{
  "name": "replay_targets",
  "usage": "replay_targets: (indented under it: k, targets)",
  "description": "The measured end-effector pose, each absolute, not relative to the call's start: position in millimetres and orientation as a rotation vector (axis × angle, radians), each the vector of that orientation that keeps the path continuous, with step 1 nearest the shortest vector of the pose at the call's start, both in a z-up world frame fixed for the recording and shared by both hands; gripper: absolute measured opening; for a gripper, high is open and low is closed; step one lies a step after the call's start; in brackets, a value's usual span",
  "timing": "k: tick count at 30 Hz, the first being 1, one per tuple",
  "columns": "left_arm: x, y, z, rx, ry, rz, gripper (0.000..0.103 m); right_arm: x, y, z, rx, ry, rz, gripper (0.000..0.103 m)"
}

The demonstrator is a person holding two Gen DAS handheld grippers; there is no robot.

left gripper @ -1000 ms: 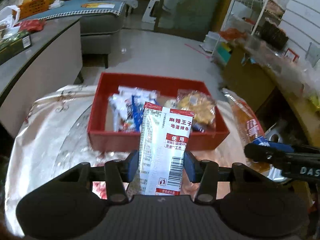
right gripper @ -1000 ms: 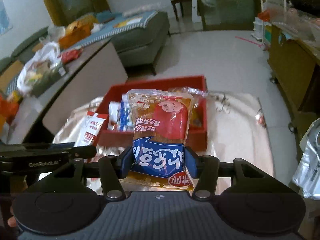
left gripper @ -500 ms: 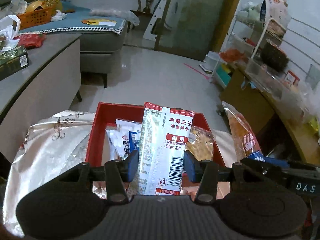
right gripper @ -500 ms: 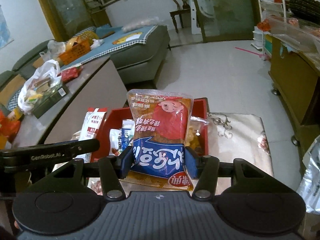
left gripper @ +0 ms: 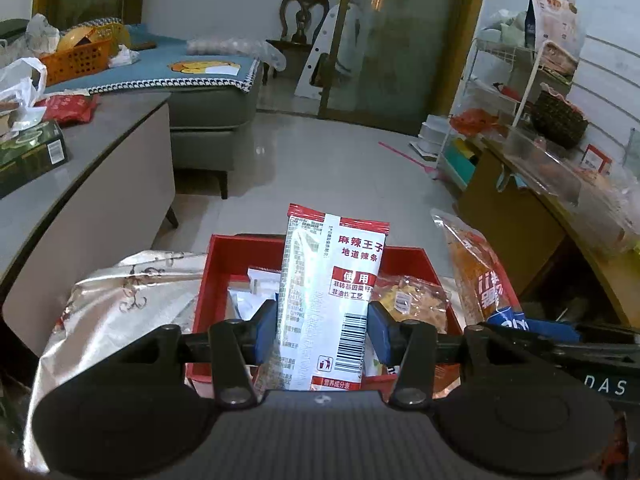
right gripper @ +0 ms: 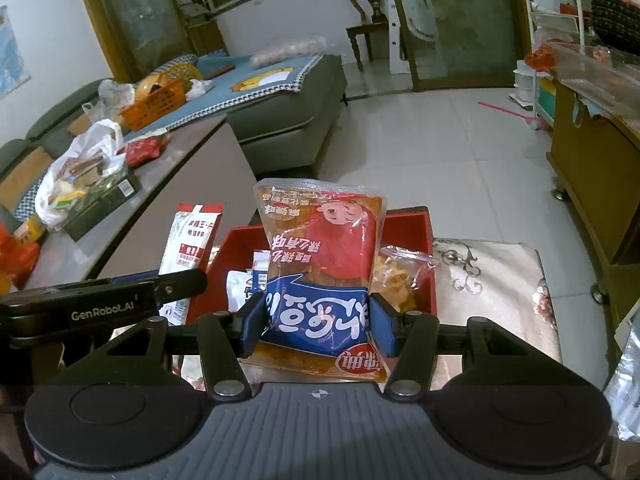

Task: Organize snacks
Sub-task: 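Carry the spicy strip packet with left tool while right tool carries the bread bag over the box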

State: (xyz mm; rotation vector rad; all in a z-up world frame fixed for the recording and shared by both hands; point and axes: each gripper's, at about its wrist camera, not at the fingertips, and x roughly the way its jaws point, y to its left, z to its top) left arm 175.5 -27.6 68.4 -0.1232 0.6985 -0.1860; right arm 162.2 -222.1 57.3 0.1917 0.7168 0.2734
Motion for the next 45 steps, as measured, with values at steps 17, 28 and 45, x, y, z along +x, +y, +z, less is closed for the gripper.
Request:
replay_targets:
  k: [17,28,45]
  targets:
    - [188,-29,66,-0.101,0.684,-0.155,0.042,179,-218,55,0.190,0.715,0.269,0.063]
    - [200,-31,64,-0.089,0.679,-0.140,0.042,190,-218,51,0.193,0.711,0.263,0.063]
    - [230,-38,52,-0.079,0.702,-0.119,0.042,214,-217,47,0.195,0.718,0.257,0.063]
